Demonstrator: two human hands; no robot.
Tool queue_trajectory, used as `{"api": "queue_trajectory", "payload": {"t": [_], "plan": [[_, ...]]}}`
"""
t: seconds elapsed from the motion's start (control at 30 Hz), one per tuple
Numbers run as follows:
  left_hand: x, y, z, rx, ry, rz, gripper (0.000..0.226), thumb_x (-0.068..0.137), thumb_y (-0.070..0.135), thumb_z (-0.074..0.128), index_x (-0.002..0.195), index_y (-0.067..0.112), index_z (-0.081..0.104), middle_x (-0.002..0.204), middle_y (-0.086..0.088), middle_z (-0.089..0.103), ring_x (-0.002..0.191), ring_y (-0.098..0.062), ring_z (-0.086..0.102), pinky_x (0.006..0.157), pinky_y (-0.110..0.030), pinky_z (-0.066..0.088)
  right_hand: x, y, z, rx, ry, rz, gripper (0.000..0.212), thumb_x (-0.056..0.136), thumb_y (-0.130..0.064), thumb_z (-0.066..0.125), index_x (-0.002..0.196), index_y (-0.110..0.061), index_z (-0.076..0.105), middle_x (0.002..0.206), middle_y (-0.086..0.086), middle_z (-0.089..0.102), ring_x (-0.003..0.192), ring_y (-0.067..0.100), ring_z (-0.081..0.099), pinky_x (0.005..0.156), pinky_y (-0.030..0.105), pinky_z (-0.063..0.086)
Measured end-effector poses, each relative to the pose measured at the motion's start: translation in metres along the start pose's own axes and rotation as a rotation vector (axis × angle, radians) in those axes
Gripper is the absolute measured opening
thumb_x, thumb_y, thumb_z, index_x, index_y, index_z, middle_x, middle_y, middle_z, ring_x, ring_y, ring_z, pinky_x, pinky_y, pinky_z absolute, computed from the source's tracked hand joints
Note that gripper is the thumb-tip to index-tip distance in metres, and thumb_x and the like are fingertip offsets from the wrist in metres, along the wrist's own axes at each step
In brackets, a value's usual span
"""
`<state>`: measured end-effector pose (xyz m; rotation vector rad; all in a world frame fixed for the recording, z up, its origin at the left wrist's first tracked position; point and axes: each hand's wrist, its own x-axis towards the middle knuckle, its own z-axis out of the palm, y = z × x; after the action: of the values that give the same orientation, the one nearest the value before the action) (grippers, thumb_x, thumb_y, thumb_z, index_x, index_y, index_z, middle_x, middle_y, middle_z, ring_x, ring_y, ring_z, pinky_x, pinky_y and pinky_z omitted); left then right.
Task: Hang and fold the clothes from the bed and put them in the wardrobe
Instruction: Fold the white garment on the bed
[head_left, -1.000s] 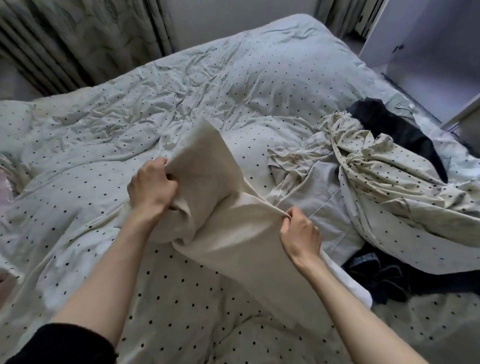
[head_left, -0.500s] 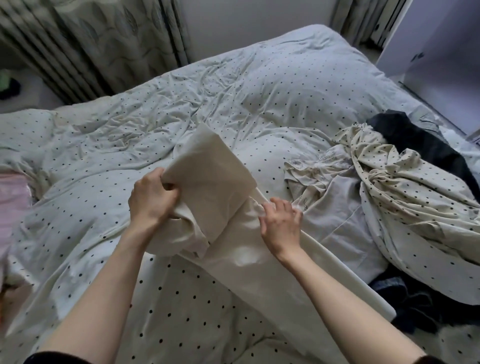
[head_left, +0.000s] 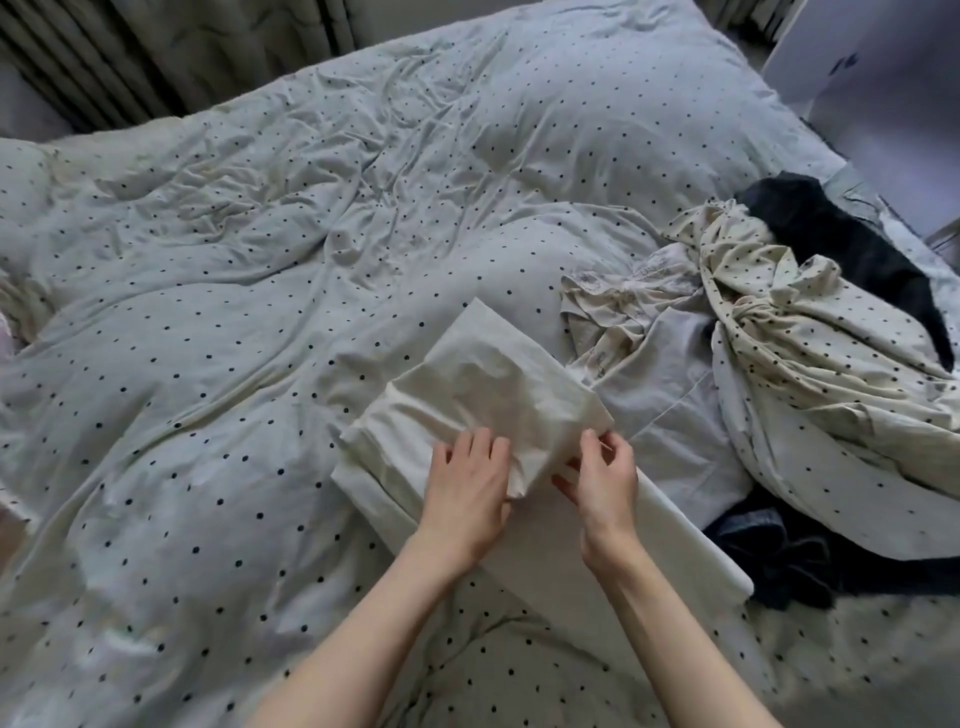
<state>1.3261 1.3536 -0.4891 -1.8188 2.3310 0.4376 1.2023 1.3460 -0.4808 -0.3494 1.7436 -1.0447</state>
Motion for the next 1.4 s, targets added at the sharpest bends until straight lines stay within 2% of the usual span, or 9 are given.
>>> {"api": "queue_trajectory", "payload": {"t": [0.1,0.2,0.3,0.43,0.53,0.67,1.0,1.23,1.4], "plan": [[-0.01,-0.003,0.014,-0.027,-0.069,0.15,0.046,0.091,0.039,0.046,0.132,0.019,0.04,0.132,-0.003,0.04,0.126,-0.022,0.036,0.111,-0.047,0.017,-0.014,0.018,-0.011,-0.277,0.188,-0.481,0.038,0.092,-0.009,0.051,0.13,-0.005,0.046,0.127,0.008,0.047,0.117,0.021,0.048,0.103,0.038,0.04],[-0.021,-0.023,0.009,-0.206,0.208,0.296,0.033,0.086,0.018,0.049,0.114,0.011,0.064,0.12,-0.008,0.06,0.116,-0.025,0.055,0.106,-0.055,0.032,-0.022,0.039,-0.004,-0.663,0.049,-0.945,0.034,0.087,-0.008,0.05,0.119,-0.004,0.06,0.125,0.016,0.054,0.119,0.026,0.047,0.102,0.037,0.039],[-0.01,-0.058,-0.004,-0.254,0.461,0.056,0.041,0.079,0.002,0.045,0.115,0.003,0.063,0.119,-0.016,0.06,0.111,-0.035,0.057,0.098,-0.053,0.042,-0.009,0.059,0.006,-1.052,-0.15,-0.852,0.047,0.091,-0.028,0.054,0.135,-0.012,0.05,0.148,0.018,0.034,0.139,0.034,0.028,0.114,0.046,0.023],[0.026,-0.094,-0.008,-0.315,0.056,-0.136,0.058,0.094,0.03,0.052,0.144,0.01,0.032,0.144,-0.014,0.04,0.131,-0.028,0.041,0.105,-0.043,0.036,0.018,0.084,0.004,-1.342,-0.228,-0.729,0.074,0.09,-0.059,0.039,0.151,-0.025,0.014,0.159,0.008,-0.005,0.146,0.027,-0.004,0.116,0.038,-0.005],[0.047,-0.096,-0.006,-0.492,-0.177,-0.16,0.074,0.083,0.047,0.064,0.144,0.023,0.029,0.139,-0.003,0.049,0.126,-0.022,0.046,0.099,-0.039,0.041,0.025,0.089,0.007,-1.367,-0.236,-0.709,0.078,0.088,-0.062,0.042,0.151,-0.025,0.014,0.159,0.009,-0.003,0.146,0.028,-0.002,0.116,0.04,0.0],[0.058,-0.088,-0.013,-0.651,-0.096,-0.286,0.056,0.067,0.038,0.071,0.117,0.017,0.058,0.114,-0.006,0.065,0.109,-0.028,0.058,0.087,-0.039,0.047,0.027,0.087,0.01,-1.356,-0.25,-0.712,0.078,0.088,-0.061,0.043,0.151,-0.025,0.014,0.159,0.009,-0.003,0.146,0.029,-0.002,0.116,0.041,0.001],[0.051,-0.063,-0.122,0.088,0.725,-0.108,0.015,0.078,0.002,0.063,0.092,0.007,0.06,0.076,-0.015,0.063,0.062,-0.037,0.06,0.051,-0.035,0.037,0.04,-0.007,0.095,-0.954,-0.468,-0.831,0.069,0.096,-0.036,0.045,0.151,-0.024,0.004,0.159,0.004,-0.004,0.147,0.02,0.0,0.116,0.033,0.016],[0.012,-0.006,-0.031,0.051,0.374,-0.068,0.067,0.06,0.006,0.073,0.124,0.011,0.057,0.107,-0.01,0.061,0.096,-0.031,0.059,0.079,-0.041,0.043,0.014,0.035,-0.001,-0.799,-0.221,-0.605,0.037,0.096,-0.012,0.041,0.133,-0.01,0.049,0.141,0.01,0.043,0.126,0.029,0.043,0.098,0.036,0.041],[0.001,0.02,0.026,0.092,0.052,-0.032,0.071,0.079,0.043,0.064,0.142,0.019,0.039,0.135,-0.01,0.045,0.132,-0.03,0.037,0.111,-0.056,0.011,0.011,0.046,-0.034,-0.604,0.085,-0.576,0.012,0.094,-0.007,0.046,0.098,-0.001,0.055,0.1,0.01,0.052,0.096,0.028,0.052,0.076,0.024,0.032]]}}
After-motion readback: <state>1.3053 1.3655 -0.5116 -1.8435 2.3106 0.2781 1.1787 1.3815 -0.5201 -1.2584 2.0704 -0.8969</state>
